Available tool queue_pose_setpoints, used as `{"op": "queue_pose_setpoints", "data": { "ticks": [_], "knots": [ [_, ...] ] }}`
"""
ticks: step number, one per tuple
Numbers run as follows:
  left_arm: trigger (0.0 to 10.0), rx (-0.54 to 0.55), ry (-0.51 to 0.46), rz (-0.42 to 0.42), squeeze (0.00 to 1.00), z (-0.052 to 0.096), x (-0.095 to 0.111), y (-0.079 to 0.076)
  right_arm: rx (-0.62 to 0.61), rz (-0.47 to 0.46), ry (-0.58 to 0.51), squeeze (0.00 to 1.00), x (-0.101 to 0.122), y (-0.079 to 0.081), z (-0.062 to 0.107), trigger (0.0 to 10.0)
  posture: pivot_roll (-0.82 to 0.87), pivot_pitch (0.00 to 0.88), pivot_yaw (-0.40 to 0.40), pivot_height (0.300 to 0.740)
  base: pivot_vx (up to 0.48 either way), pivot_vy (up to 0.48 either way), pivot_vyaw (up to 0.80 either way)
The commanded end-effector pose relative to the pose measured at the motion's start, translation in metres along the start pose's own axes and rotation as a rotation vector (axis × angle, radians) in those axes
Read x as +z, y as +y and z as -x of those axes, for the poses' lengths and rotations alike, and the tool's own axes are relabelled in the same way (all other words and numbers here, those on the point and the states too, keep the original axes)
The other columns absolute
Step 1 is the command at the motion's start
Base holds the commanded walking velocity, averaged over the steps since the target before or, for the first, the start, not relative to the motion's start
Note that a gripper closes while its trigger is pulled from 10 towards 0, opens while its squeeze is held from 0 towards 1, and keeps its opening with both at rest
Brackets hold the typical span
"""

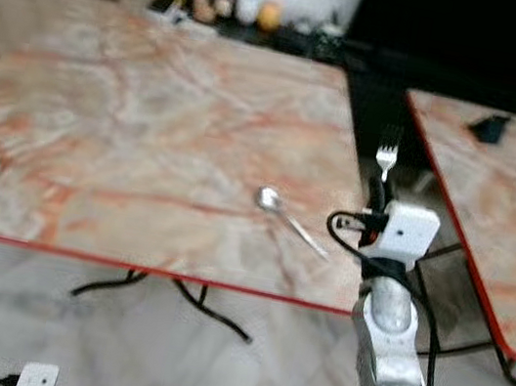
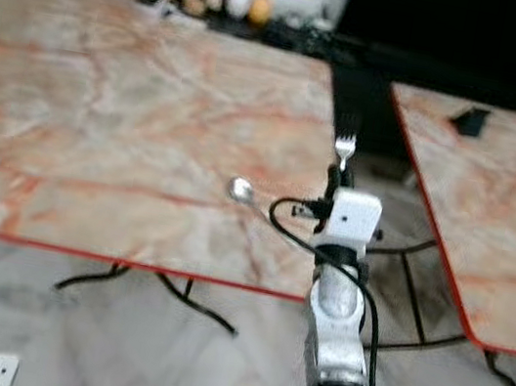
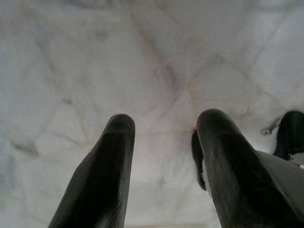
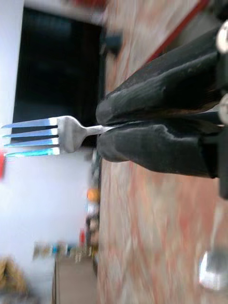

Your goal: Setting the table

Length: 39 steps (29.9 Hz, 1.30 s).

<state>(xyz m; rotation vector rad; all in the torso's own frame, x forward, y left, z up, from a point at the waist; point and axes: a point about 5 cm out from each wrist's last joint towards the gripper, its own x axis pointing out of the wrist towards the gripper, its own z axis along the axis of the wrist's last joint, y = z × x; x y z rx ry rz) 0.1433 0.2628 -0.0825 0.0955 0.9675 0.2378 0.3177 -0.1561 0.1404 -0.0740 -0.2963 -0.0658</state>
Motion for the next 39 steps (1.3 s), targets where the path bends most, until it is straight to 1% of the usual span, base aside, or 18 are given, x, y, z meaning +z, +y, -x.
{"op": "queue_pose_setpoints", "data": {
  "ticks": [1,3,10,23,29,39],
  "knots": [
    [10.0,-0.016,0.016,-0.019,0.00,0.001,-0.005,-0.003,-0.013,-0.001,-0.007,0.00,0.001,-0.003,-0.001,10.0,0.00,0.000,-0.053,0.740,0.000,0.000,-0.74],
    [10.0,-0.018,0.018,-0.021,0.00,0.001,-0.005,-0.003,-0.003,-0.004,-0.020,0.00,0.002,-0.002,-0.002,10.0,0.01,0.000,-0.056,0.740,0.000,0.000,-0.73],
    [10.0,-0.021,0.024,-0.034,0.00,0.001,-0.006,-0.004,0.018,0.000,-0.038,0.00,0.005,0.001,-0.004,10.0,0.00,0.000,-0.059,0.740,0.000,0.000,0.00],
    [10.0,-0.018,0.034,-0.056,0.00,0.001,-0.007,-0.005,0.037,0.014,-0.049,0.00,0.008,0.002,-0.004,10.0,-0.01,0.000,-0.058,0.740,0.000,0.000,0.00],
    [10.0,-0.019,0.043,-0.067,0.00,0.001,-0.009,-0.005,0.049,0.011,-0.050,0.00,0.009,0.005,-0.007,10.0,-0.01,0.000,-0.061,0.740,0.000,-0.258,0.00],
    [10.0,-0.017,0.046,-0.073,0.00,0.001,-0.009,-0.005,0.068,0.034,-0.050,0.00,0.010,0.008,-0.008,10.0,-0.01,0.000,-0.062,0.740,0.000,-0.288,0.00]
  ]
}}
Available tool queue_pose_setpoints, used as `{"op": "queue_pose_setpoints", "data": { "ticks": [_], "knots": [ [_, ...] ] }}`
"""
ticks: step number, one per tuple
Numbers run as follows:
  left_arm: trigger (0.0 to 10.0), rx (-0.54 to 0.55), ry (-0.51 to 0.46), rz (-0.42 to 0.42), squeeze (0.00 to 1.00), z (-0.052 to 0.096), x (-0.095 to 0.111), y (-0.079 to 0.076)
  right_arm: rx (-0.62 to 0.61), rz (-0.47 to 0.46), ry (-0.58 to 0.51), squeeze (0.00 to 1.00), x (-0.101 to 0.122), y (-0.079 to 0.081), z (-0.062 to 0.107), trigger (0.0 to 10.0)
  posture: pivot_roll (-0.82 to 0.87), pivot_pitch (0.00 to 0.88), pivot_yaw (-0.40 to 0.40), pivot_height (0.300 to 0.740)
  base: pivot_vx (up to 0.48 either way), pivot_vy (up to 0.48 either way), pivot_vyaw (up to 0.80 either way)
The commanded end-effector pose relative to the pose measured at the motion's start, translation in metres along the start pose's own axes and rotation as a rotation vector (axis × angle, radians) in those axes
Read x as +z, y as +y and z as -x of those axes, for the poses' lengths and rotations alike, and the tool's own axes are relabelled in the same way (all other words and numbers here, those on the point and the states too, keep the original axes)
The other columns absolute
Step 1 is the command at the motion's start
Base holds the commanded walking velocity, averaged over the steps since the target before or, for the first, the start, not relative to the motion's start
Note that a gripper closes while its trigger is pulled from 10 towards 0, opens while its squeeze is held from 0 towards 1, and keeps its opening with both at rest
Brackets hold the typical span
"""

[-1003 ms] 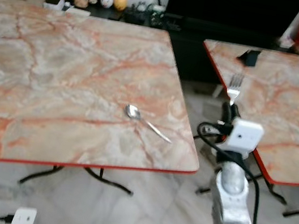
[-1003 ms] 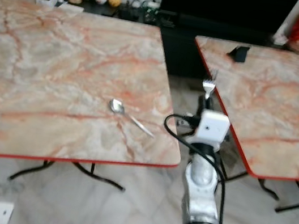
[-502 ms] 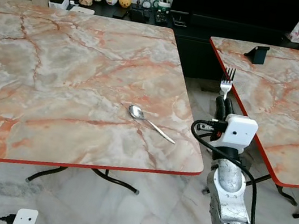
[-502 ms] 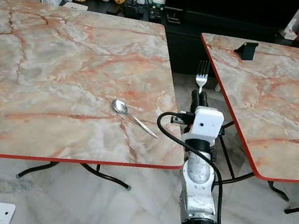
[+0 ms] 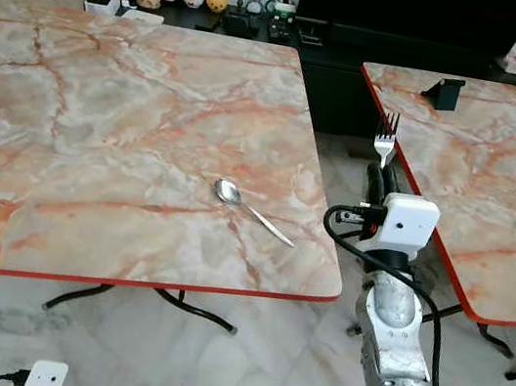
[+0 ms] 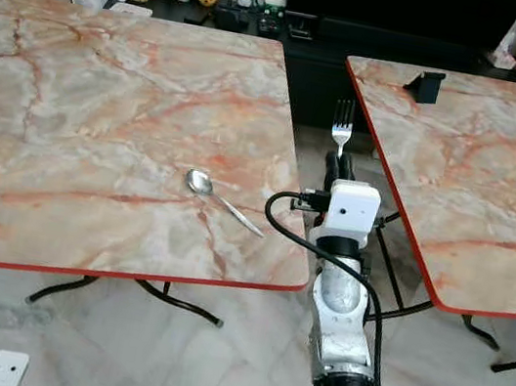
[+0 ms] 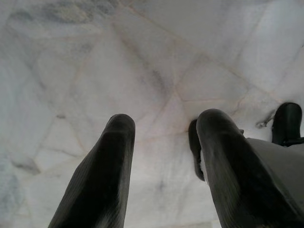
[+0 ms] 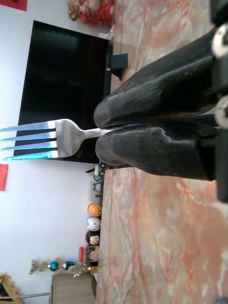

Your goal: Setting the table

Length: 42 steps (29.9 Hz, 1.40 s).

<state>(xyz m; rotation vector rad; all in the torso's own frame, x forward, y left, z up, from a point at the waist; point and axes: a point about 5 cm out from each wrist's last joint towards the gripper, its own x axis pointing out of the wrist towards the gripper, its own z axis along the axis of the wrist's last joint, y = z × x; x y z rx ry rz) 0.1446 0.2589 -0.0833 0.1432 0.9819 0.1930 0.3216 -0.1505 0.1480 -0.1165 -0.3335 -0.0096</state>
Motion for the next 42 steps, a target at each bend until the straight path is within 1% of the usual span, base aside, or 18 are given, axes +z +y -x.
{"op": "queue_pose_setpoints", "data": {
  "ticks": [1,13,29,42],
  "knots": [
    [10.0,-0.001,0.040,-0.011,0.00,0.0015,-0.0090,-0.0014,0.010,0.001,-0.010,0.00,0.0035,0.0025,-0.0032,10.0,-0.01,0.000,-0.062,0.740,0.000,-0.304,0.00],
    [10.0,-0.002,0.038,-0.013,0.00,0.0015,-0.0086,-0.0011,0.009,-0.014,-0.007,0.00,0.0033,0.0037,-0.0040,10.0,-0.01,0.000,-0.059,0.740,0.000,-0.362,0.00],
    [10.0,-0.001,0.037,-0.013,0.00,0.0014,-0.0083,-0.0011,-0.018,-0.021,-0.007,0.00,0.0030,-0.0006,-0.0055,10.0,-0.01,0.000,-0.058,0.740,0.000,-0.472,0.00],
    [10.0,-0.002,0.037,-0.015,0.00,0.0013,-0.0080,-0.0008,-0.012,-0.022,-0.007,0.00,0.0029,0.0011,-0.0065,10.0,-0.02,0.000,-0.055,0.740,0.000,-0.472,0.00]
  ]
}}
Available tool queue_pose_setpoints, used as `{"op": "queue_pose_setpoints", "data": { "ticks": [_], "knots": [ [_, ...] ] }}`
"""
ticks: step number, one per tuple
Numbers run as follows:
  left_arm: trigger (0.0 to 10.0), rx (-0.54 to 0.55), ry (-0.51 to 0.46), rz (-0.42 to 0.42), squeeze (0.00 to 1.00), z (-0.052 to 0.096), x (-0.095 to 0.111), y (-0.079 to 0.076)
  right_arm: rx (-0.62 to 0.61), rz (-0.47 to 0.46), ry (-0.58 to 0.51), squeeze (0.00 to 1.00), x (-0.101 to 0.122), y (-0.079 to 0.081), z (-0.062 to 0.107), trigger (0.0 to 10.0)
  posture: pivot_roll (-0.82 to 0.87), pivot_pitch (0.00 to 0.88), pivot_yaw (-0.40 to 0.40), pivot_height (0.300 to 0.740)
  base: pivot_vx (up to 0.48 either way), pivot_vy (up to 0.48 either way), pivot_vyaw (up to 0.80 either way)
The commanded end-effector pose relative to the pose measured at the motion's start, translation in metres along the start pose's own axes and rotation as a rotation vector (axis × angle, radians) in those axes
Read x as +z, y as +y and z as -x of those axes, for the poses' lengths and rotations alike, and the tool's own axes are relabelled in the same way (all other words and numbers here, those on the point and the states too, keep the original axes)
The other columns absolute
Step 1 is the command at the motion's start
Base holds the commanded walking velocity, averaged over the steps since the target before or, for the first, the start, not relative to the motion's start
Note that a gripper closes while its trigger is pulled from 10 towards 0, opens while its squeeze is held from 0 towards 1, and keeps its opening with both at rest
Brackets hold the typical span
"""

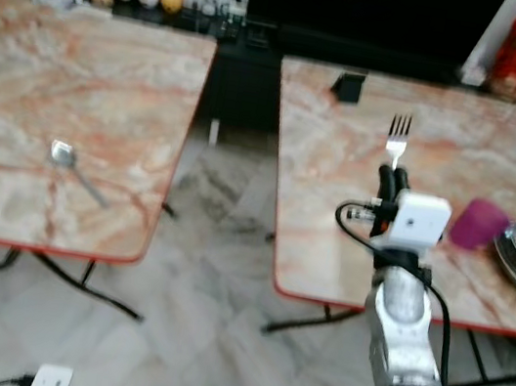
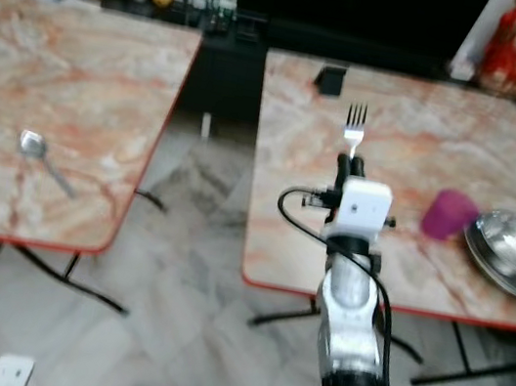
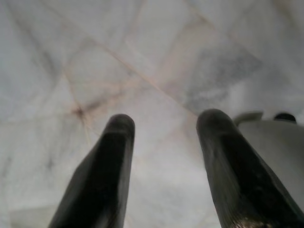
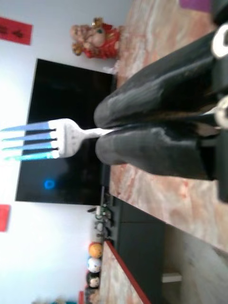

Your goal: Setting the table

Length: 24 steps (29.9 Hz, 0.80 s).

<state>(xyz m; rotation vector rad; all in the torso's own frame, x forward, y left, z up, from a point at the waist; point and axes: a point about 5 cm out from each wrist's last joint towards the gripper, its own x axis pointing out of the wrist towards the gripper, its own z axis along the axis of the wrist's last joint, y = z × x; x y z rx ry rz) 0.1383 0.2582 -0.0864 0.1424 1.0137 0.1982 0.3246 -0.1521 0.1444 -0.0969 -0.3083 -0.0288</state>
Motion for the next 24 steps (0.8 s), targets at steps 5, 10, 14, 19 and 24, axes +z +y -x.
{"op": "queue_pose_setpoints", "data": {
  "ticks": [5,10,14,19,24],
  "knots": [
    [10.0,-0.006,0.004,-0.016,0.00,0.0002,-0.0009,-0.0001,0.008,-0.007,-0.035,0.00,0.0081,0.0013,-0.0051,10.0,-0.02,0.000,-0.054,0.740,0.000,-0.472,0.00],
    [10.0,-0.007,0.005,-0.019,0.00,0.0002,-0.0012,0.0000,0.005,-0.006,-0.036,0.00,0.0080,0.0004,-0.0044,10.0,-0.02,0.000,-0.053,0.740,0.000,-0.472,0.00],
    [10.0,-0.008,0.005,-0.021,0.00,0.0003,-0.0014,0.0001,0.004,-0.005,-0.037,0.00,0.0080,0.0001,-0.0043,10.0,-0.02,0.000,-0.052,0.740,0.000,-0.472,0.00],
    [10.0,-0.010,0.006,-0.025,0.00,0.0004,-0.0017,0.0001,0.004,-0.005,-0.037,0.00,0.0077,0.0003,-0.0042,10.0,-0.02,0.000,-0.052,0.740,0.000,-0.472,0.00],
    [10.0,-0.012,0.006,-0.031,0.00,0.0004,-0.0018,0.0001,0.003,-0.005,-0.039,0.00,0.0080,0.0001,-0.0043,10.0,-0.02,0.000,-0.051,0.740,0.000,-0.472,0.00]
  ]
}}
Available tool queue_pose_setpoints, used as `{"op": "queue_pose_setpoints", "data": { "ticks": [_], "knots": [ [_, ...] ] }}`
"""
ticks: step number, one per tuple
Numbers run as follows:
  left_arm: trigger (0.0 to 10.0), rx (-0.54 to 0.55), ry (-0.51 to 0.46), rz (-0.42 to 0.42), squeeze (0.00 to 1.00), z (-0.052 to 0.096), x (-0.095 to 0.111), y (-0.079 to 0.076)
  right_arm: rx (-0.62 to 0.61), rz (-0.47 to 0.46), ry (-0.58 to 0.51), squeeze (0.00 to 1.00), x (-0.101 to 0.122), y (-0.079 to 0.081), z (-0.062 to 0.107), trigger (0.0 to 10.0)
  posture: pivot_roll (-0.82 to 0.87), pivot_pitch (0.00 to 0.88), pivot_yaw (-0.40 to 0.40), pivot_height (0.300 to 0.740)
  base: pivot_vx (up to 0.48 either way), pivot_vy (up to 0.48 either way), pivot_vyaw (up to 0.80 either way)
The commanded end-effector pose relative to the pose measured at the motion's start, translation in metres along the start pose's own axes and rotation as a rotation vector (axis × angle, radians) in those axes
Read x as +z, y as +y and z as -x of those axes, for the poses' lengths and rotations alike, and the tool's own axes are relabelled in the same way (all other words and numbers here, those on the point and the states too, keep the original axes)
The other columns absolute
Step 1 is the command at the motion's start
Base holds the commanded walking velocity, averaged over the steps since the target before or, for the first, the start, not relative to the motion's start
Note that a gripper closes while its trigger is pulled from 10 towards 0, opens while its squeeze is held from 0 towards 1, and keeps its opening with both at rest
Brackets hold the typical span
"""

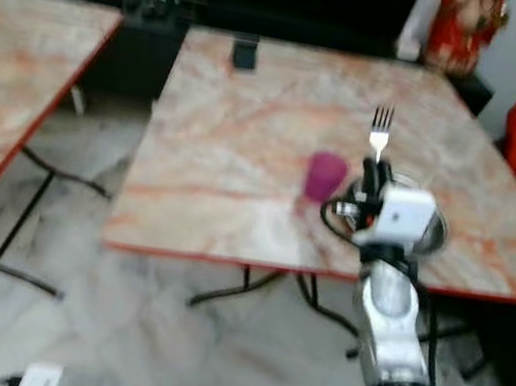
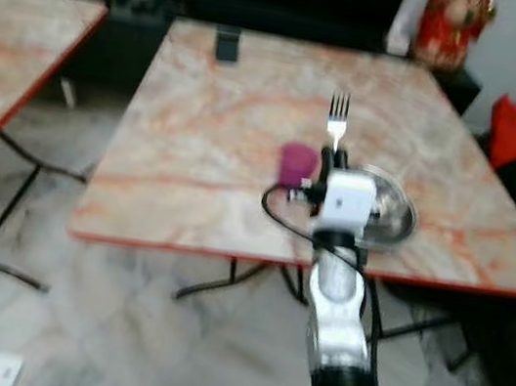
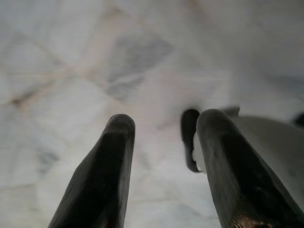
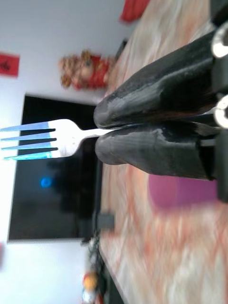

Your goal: Setting the table

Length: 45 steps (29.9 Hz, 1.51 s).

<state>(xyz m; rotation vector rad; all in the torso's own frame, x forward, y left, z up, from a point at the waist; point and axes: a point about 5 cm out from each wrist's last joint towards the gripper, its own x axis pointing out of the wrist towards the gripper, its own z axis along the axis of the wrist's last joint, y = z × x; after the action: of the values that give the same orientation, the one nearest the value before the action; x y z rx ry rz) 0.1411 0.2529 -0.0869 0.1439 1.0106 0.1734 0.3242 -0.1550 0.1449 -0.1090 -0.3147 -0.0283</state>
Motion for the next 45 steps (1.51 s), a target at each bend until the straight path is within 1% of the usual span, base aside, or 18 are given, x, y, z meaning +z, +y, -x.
{"op": "queue_pose_setpoints", "data": {
  "ticks": [1,10,13,15,19,22,34,41,45],
  "knots": [
    [10.0,0.008,0.012,-0.019,0.00,0.0013,-0.0041,0.0056,-0.001,-0.018,-0.032,0.00,0.0076,0.0029,-0.0044,10.0,-0.02,0.000,-0.050,0.740,0.000,-0.472,0.00],
    [10.0,0.010,0.010,-0.021,0.00,0.0011,-0.0034,0.0063,-0.006,-0.015,-0.028,0.00,0.0071,0.0016,-0.0048,10.0,-0.02,0.000,-0.050,0.740,0.000,-0.461,0.00],
    [10.0,0.013,0.018,-0.001,0.00,0.0012,-0.0044,0.0065,-0.004,-0.013,-0.025,0.00,0.0065,0.0012,-0.0040,10.0,-0.02,0.000,-0.050,0.740,0.000,0.000,0.00],
    [10.0,0.012,0.016,-0.014,0.00,0.0011,-0.0039,0.0066,-0.007,-0.014,-0.021,0.00,0.0059,0.0005,-0.0036,10.0,-0.03,0.000,-0.050,0.740,0.000,0.000,0.00],
    [10.0,0.015,0.013,-0.003,0.00,0.0011,-0.0037,0.0068,-0.010,-0.013,-0.020,0.00,0.0060,-0.0008,-0.0038,10.0,-0.03,0.000,-0.047,0.740,0.000,0.000,0.00],
    [10.0,0.014,0.010,0.004,0.00,0.0011,-0.0035,0.0065,-0.021,-0.028,-0.017,0.00,0.0055,-0.0021,-0.0038,10.0,-0.03,0.000,-0.048,0.740,0.000,0.000,0.00],
    [10.0,0.015,0.012,0.021,0.00,0.0010,-0.0032,0.0069,-0.009,-0.029,-0.016,0.00,0.0063,0.0000,-0.0047,10.0,-0.03,0.000,-0.048,0.740,0.000,0.000,0.00],
    [10.0,0.021,0.017,0.022,0.00,0.0010,-0.0035,0.0071,0.018,-0.005,-0.024,0.00,0.0074,0.0030,-0.0038,10.0,-0.03,0.000,-0.049,0.740,0.000,0.000,0.00],
    [10.0,0.020,0.016,0.025,0.00,0.0009,-0.0033,0.0068,0.025,-0.007,-0.024,0.00,0.0076,0.0037,-0.0042,10.0,-0.03,0.000,-0.052,0.740,0.253,0.000,0.55]
  ]
}}
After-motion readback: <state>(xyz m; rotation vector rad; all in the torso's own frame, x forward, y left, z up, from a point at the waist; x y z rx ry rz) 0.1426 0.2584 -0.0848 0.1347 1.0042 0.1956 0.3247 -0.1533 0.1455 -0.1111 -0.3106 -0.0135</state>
